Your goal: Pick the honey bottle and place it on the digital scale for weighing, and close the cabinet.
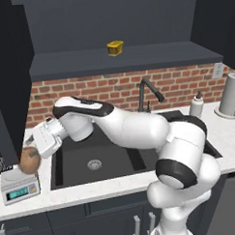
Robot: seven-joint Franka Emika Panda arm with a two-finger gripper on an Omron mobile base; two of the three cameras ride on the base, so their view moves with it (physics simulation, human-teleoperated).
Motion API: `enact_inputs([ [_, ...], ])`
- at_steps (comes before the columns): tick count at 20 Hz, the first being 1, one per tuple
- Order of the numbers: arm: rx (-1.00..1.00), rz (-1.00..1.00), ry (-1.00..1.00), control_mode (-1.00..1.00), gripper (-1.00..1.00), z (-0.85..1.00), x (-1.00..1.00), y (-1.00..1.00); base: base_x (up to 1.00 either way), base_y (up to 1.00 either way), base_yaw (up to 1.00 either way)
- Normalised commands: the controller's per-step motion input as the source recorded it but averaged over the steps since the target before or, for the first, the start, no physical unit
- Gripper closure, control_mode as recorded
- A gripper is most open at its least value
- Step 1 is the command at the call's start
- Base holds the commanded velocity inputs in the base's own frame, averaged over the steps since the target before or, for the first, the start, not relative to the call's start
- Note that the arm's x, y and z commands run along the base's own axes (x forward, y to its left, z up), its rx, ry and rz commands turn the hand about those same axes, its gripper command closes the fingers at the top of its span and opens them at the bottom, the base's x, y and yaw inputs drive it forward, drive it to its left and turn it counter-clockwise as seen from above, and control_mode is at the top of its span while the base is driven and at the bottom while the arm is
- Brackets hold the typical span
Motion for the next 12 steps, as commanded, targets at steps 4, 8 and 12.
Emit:
enact_inputs([
  [4,-0.03,0.0,0.0,-1.0,1.0,-0.18,0.28,0.42,0.0,0.0,0.0],
  [8,-0.04,0.0,0.0,-1.0,1.0,-0.18,0.22,0.33,0.0,0.0,0.0],
  [12,-0.02,0.0,0.01,-1.0,1.0,-0.2,0.12,0.1,0.0,0.0,0.0],
])
